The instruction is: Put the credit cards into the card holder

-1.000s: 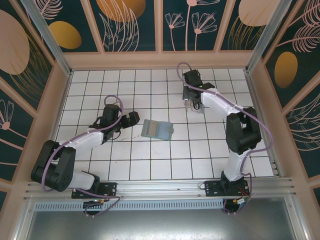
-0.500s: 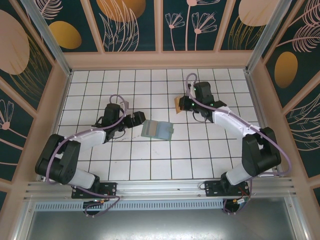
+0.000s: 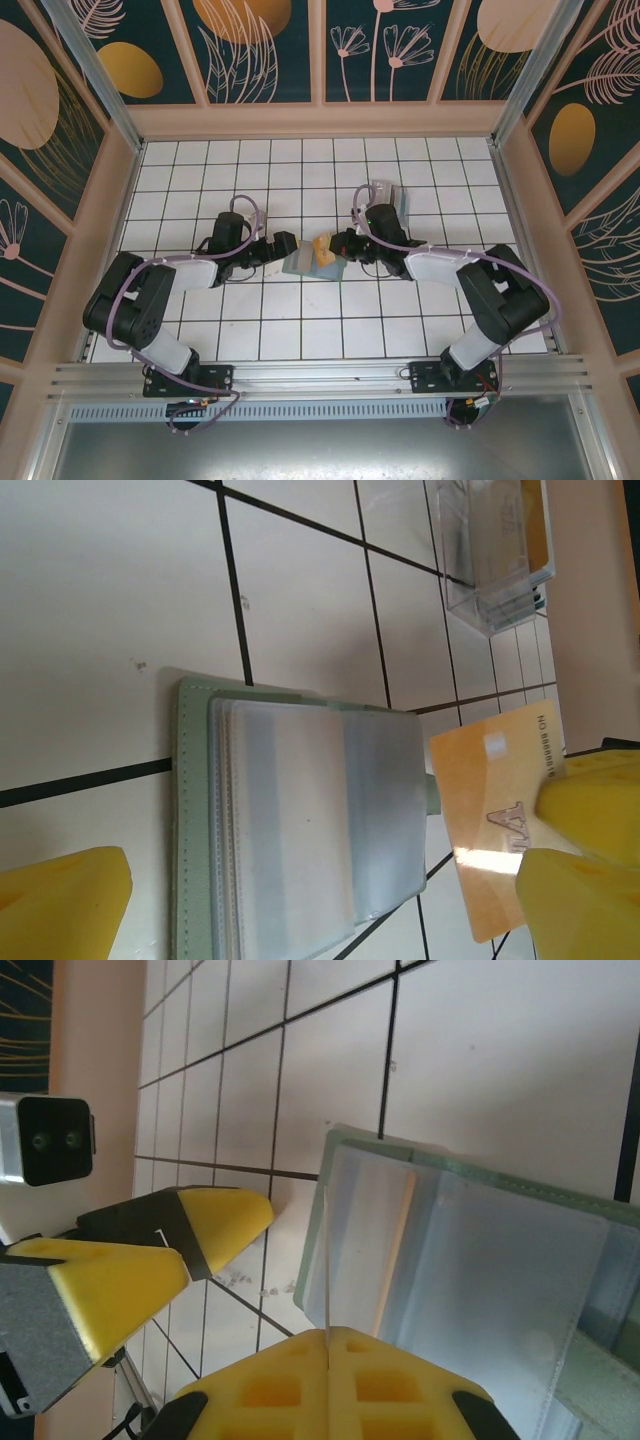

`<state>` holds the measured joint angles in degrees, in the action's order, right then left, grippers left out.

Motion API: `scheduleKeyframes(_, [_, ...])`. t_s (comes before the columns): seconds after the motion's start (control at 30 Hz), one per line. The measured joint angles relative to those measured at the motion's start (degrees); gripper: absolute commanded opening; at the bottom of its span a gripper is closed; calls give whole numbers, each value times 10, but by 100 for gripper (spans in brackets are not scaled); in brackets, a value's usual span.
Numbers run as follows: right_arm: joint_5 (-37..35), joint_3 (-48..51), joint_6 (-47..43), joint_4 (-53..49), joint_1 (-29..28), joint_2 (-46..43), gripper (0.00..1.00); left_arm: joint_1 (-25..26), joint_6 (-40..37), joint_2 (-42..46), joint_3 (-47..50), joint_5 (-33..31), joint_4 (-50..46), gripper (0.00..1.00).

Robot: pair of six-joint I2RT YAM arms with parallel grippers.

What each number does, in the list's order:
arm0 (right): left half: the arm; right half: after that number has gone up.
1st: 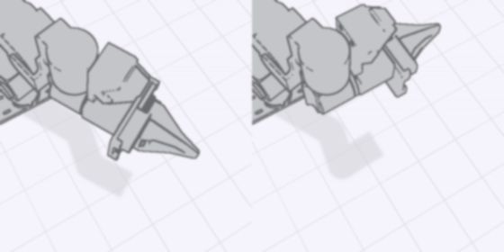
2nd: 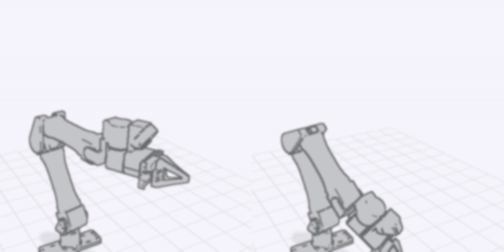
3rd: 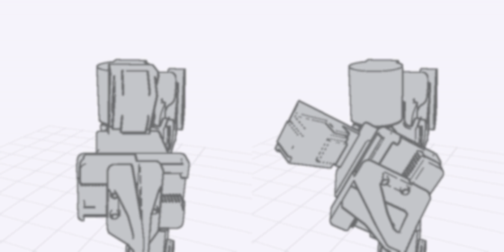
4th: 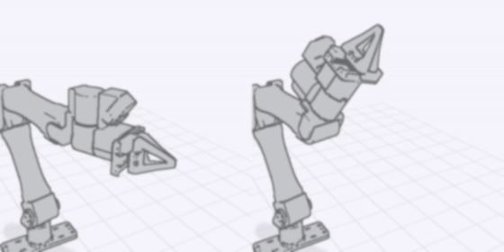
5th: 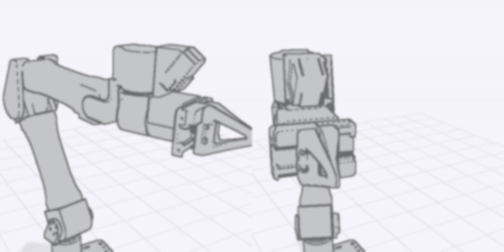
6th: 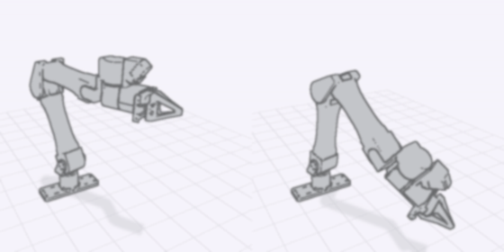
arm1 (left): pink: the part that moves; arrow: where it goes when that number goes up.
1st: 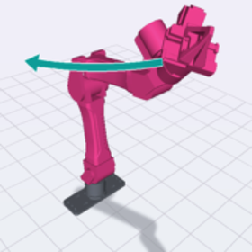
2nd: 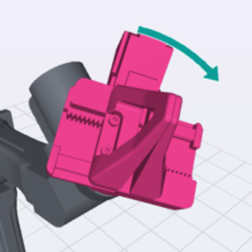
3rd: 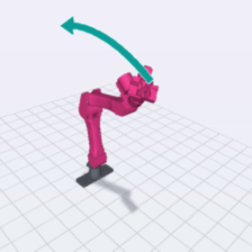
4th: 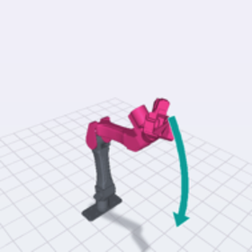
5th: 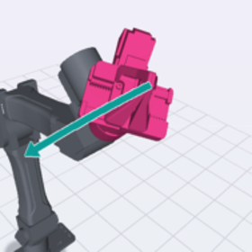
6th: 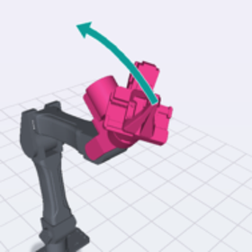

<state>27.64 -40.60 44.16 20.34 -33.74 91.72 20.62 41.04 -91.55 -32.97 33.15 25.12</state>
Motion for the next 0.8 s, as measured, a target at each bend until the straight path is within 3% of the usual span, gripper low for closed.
scheduleKeyframes(0.8, [12, 12, 33, 50, 0, 73, 0, -1, 27, -28, 2, 9, 38, 99])
